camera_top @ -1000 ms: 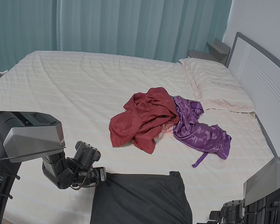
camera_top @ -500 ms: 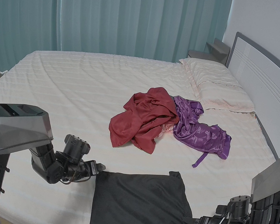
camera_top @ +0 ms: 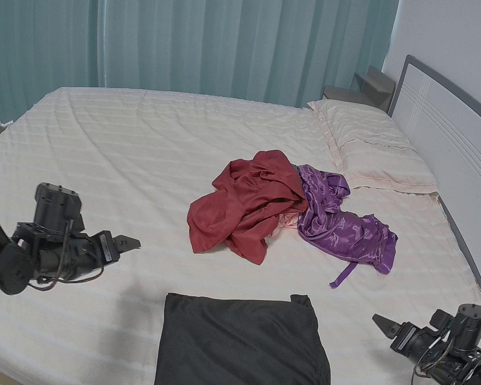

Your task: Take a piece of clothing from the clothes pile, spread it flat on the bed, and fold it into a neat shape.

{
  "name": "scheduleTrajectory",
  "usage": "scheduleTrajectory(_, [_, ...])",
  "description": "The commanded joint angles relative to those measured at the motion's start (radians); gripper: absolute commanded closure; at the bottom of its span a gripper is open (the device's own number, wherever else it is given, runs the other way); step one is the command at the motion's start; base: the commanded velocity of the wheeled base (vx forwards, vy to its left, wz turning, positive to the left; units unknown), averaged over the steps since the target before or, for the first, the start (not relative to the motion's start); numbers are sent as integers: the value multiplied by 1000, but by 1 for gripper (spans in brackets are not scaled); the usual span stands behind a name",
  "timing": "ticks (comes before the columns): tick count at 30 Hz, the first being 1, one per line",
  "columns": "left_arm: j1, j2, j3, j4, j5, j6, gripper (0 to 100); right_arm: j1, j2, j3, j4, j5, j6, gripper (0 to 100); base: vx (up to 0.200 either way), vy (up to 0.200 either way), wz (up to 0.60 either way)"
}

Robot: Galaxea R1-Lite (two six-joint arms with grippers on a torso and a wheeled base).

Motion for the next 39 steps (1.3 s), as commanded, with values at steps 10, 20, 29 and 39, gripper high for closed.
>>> scheduleTrajectory(10, [90, -795, 408, 28, -32, -2, 0, 45, -1161, 17, 947, -59, 1, 0, 0, 0, 0])
scheduleTrajectory(20, [87, -1258, 493, 391, -4, -2, 0, 13, -1864, -55, 1553, -67, 14, 0, 0, 0, 0])
scheduleTrajectory(29, [89, -1663, 494, 721, 80, 53, 0, -63, -1868, -52, 1546, -79, 12, 0, 0, 0, 0])
scheduleTrajectory(39, [205, -1883, 485, 835, 224, 288, 0, -164, -1968, -51, 1540, -71, -115, 0, 0, 0, 0])
